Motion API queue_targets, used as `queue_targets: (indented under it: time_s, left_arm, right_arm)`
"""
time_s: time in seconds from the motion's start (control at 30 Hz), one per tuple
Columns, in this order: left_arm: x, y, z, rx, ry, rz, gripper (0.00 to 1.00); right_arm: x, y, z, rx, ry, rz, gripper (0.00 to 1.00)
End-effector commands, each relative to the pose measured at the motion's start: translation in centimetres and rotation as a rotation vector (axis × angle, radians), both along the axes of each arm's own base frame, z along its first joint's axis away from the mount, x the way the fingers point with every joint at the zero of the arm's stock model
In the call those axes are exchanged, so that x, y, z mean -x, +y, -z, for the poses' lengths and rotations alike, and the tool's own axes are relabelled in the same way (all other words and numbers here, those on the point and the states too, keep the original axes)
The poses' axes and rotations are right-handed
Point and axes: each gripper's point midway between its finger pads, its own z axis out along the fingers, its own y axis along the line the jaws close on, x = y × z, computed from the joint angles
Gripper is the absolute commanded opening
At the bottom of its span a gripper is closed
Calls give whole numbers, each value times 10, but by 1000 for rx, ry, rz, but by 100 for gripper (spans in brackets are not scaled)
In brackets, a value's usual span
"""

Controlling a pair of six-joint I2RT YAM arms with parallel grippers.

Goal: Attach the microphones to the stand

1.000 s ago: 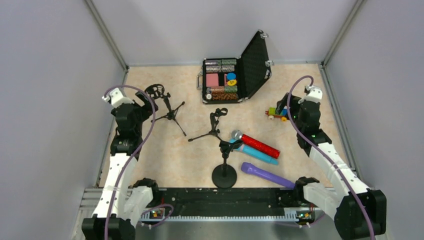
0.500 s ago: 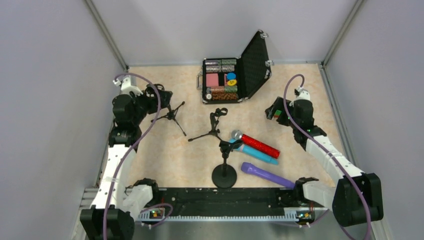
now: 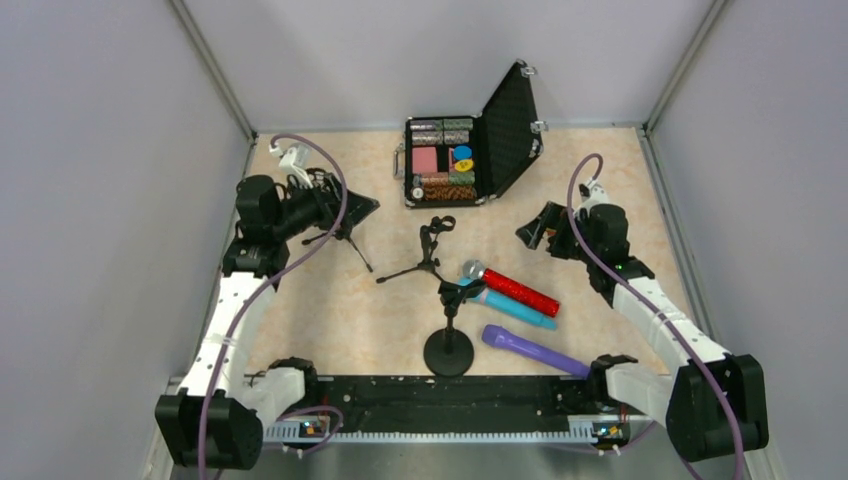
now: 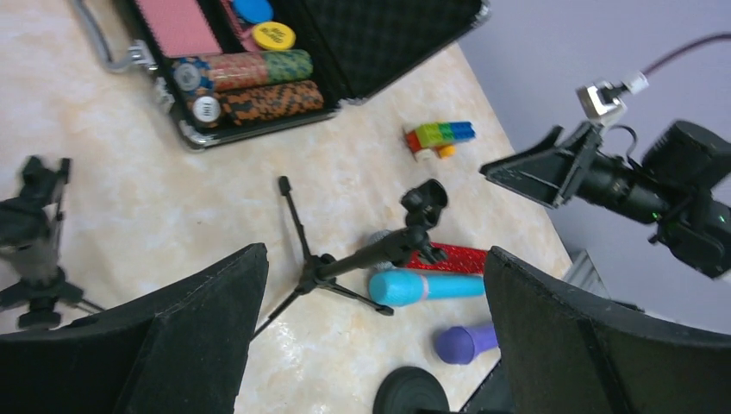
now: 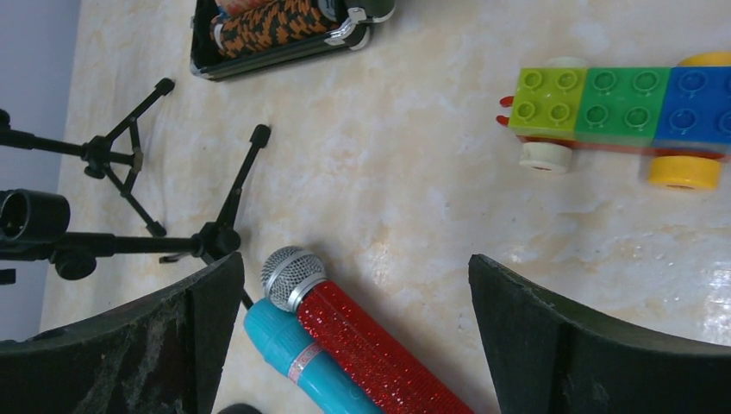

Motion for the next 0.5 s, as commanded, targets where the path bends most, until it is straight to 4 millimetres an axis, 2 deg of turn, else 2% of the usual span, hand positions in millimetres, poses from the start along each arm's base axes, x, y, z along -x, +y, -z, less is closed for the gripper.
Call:
queue_targets:
  time_s: [0.0, 0.17, 0.47]
  left_arm:
    - [23, -25, -39, -17, -147, 159, 99]
    - [33, -40, -56, -45, -195, 224, 99]
    - [12, -55, -74, 63, -138, 266, 99]
  right_arm:
    - [5, 15, -17, -26, -48, -108, 99]
    - [9, 21, -13, -15, -44, -168, 99]
    - [16, 28, 2, 10, 35, -255, 99]
